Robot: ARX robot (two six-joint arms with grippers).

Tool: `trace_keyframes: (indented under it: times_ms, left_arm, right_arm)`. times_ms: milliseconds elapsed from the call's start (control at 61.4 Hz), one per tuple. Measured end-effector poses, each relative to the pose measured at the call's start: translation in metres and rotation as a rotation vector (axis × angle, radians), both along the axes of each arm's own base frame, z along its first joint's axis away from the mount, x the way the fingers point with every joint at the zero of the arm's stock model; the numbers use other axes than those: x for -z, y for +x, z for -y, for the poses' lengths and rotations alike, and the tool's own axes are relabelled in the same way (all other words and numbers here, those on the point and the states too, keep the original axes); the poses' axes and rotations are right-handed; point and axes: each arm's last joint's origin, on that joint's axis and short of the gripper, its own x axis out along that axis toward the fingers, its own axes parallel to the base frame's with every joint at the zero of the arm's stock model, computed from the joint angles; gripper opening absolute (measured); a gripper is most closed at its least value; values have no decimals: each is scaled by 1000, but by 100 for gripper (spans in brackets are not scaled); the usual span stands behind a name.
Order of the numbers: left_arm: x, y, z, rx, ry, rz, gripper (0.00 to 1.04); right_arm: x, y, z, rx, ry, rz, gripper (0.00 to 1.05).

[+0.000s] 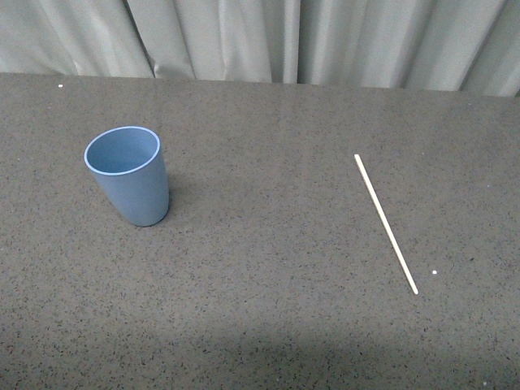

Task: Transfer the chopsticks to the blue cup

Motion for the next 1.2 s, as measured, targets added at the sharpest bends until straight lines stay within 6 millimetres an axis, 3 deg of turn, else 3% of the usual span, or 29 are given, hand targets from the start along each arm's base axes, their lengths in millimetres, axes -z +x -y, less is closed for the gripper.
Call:
trace_keyframes:
  times_ms: [863,976,1058,1204]
  left_arm:
    - [0,0,0,0,0,0,98]
    - [0,0,0,-3,0,0,98]
    - [0,0,0,0,0,0,98]
    - [0,0,0,0,0,0,98]
  right_arm:
    - [0,0,0,0,0,0,95]
    - [-5,2,-2,191,-198,0,95]
    - [0,18,-5,122,-280,-197,95]
    - [-5,62,-11,-16,-206,-410,95]
